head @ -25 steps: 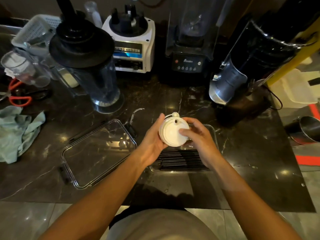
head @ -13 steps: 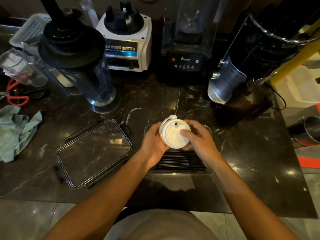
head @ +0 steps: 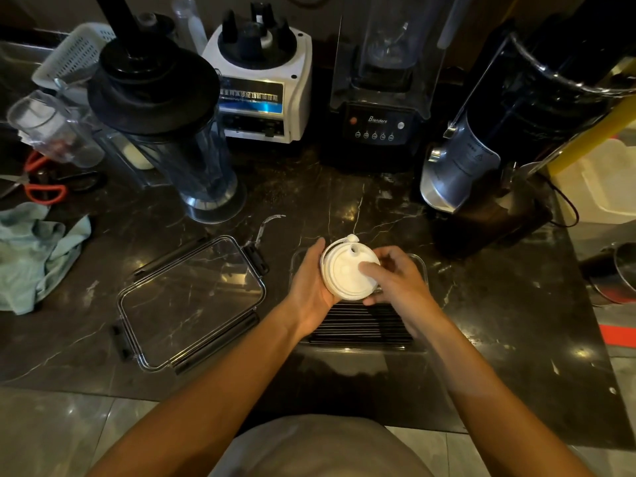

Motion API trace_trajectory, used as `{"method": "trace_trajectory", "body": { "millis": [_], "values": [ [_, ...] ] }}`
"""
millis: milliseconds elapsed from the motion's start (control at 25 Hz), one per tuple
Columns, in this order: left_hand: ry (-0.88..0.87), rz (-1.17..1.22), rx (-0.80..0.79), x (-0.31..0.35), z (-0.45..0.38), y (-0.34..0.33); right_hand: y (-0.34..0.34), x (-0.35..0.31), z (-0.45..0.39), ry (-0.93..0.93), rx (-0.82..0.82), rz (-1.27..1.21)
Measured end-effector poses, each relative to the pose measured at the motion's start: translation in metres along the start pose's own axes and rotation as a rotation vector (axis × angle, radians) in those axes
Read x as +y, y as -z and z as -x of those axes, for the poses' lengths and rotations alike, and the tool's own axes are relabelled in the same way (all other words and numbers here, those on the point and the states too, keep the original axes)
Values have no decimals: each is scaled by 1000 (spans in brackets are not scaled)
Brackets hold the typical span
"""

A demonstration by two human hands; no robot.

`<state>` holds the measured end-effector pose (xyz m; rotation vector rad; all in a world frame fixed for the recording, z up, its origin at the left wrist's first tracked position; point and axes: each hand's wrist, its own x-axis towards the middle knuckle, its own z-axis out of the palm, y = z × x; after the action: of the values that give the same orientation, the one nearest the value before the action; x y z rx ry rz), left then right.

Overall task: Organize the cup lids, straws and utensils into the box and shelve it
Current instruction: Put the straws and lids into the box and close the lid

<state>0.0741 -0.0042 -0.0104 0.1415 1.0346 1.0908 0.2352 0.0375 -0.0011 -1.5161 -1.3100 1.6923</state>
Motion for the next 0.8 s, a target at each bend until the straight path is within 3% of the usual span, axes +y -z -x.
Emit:
{"method": "trace_trajectory", "body": {
  "millis": [200, 440, 800],
  "values": [
    [-62, -173, 69, -7, 9, 1, 1, 9, -6, -14, 35, 49],
    [-44, -166, 359, -22, 15, -9, -5, 29, -10, -77, 51, 69],
    [33, -141, 611, -27, 14, -21, -18, 24, -34, -29, -114, 247]
  ]
}}
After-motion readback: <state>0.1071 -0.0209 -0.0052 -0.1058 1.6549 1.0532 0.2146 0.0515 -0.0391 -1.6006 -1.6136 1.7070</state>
